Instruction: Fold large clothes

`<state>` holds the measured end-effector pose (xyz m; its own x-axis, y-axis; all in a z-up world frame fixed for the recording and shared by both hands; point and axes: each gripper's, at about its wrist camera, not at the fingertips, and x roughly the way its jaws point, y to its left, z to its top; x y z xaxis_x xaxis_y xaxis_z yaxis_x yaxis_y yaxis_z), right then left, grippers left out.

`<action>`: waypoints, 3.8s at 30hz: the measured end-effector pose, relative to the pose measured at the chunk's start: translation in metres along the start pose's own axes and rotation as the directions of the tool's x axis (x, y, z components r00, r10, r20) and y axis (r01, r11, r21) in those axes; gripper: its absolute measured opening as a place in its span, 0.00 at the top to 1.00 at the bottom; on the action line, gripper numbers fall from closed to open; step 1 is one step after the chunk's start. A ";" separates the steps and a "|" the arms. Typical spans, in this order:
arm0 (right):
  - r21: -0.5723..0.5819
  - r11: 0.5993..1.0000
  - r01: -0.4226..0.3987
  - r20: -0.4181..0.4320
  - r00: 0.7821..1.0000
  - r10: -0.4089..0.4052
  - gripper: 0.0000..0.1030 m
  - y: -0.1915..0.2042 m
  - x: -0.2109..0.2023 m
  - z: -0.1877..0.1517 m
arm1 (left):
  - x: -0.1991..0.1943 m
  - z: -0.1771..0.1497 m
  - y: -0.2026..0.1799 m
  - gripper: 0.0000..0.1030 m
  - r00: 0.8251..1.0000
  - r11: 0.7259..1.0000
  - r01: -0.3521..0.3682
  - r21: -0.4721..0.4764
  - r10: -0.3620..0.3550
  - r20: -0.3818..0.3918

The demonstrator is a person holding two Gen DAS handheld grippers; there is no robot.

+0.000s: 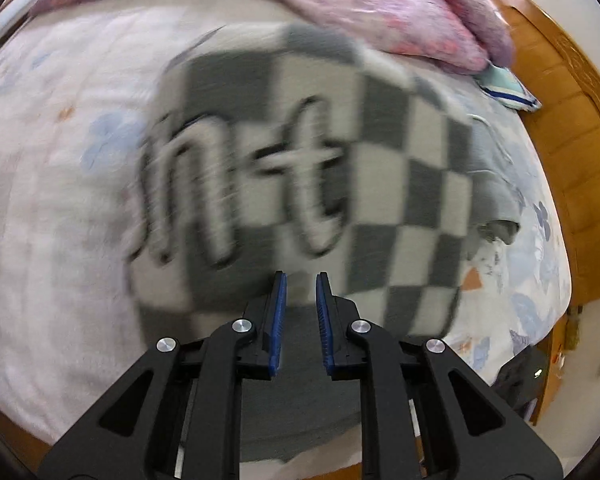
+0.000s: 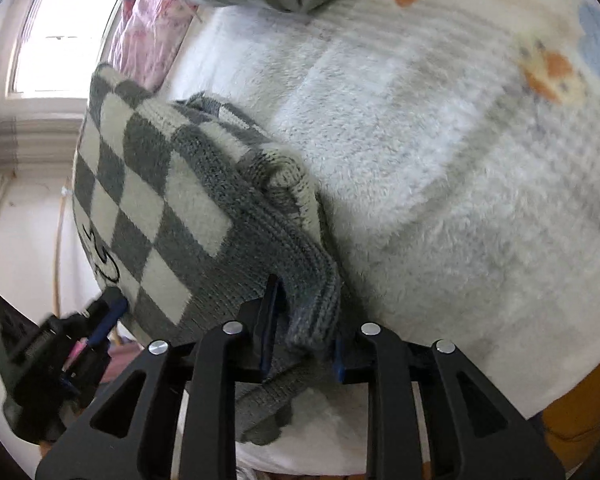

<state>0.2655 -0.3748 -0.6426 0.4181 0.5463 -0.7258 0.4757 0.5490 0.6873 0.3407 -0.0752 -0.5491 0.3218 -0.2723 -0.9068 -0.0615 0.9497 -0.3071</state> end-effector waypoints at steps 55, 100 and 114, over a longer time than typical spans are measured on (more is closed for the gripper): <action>-0.288 0.906 -0.310 -0.061 0.950 0.305 0.60 0.128 -0.005 0.097 | -0.056 0.007 0.032 0.72 0.954 0.940 0.288 -0.185 -0.265 0.138; -0.260 0.816 0.516 0.324 0.843 -0.430 0.25 -0.017 -0.103 0.282 | 0.122 0.016 -0.276 0.17 0.981 0.959 0.110 0.260 -0.146 0.124; -0.536 0.668 0.516 0.396 0.852 -0.341 0.22 0.116 -0.062 0.175 | 0.062 0.063 -0.193 0.12 0.978 0.986 0.078 0.146 -0.104 0.181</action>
<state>0.4298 -0.4557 -0.5231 0.5009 0.0276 -0.8651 0.1192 0.9878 0.1006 0.4321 -0.2657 -0.5279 0.4921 -0.3375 -0.8025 0.1022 0.9378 -0.3317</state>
